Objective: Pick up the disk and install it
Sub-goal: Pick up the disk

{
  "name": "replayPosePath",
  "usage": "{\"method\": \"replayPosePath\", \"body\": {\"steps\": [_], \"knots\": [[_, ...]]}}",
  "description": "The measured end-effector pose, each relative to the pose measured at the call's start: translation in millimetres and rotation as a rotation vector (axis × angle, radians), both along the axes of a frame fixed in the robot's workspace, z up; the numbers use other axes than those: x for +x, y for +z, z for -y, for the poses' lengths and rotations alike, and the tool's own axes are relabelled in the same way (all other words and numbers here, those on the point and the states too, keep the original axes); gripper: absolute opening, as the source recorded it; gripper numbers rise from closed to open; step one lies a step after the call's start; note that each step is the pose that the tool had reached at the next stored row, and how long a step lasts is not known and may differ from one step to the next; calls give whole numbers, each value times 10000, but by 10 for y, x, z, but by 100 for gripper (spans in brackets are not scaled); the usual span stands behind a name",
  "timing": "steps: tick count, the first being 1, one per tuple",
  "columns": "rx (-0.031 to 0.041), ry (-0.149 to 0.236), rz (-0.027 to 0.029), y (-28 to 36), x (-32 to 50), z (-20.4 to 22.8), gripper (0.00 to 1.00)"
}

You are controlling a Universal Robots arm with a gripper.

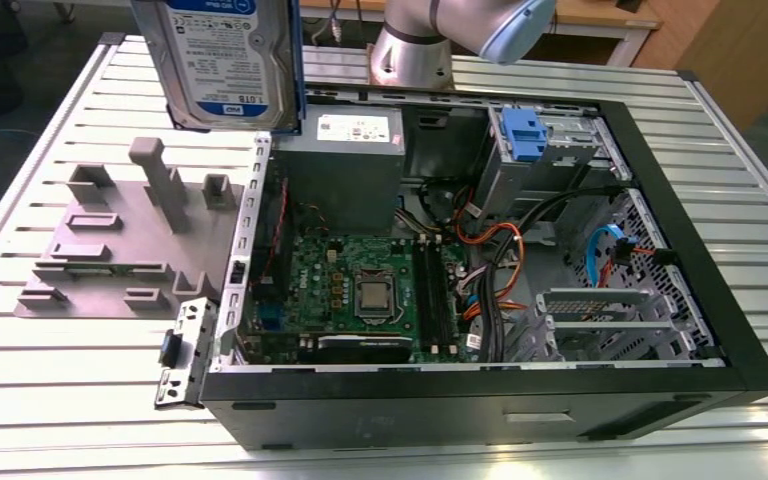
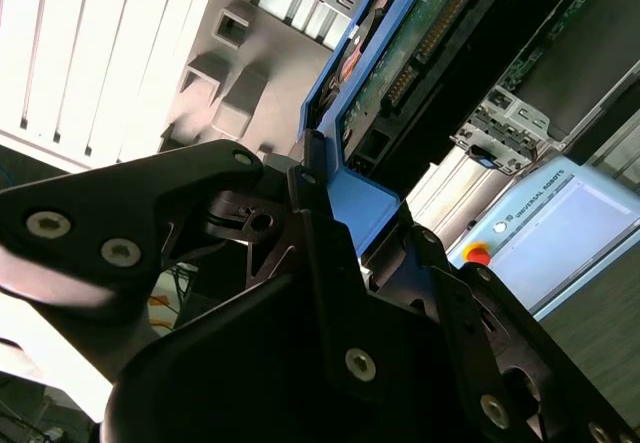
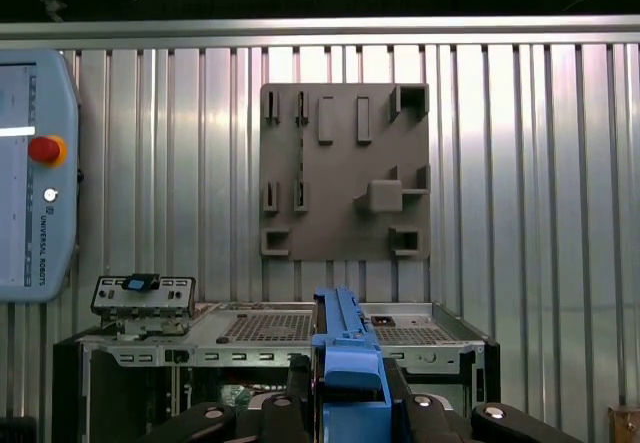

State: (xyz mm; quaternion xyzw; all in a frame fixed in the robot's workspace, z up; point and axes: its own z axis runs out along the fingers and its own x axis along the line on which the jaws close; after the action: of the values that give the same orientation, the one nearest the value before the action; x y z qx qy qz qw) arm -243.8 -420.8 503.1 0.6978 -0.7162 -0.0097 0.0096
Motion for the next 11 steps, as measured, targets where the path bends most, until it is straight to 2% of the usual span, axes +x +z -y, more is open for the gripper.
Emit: {"method": "replayPosePath", "body": {"steps": [11], "knots": [[-3, 0, 0, 0, 18, 7, 36]]}}
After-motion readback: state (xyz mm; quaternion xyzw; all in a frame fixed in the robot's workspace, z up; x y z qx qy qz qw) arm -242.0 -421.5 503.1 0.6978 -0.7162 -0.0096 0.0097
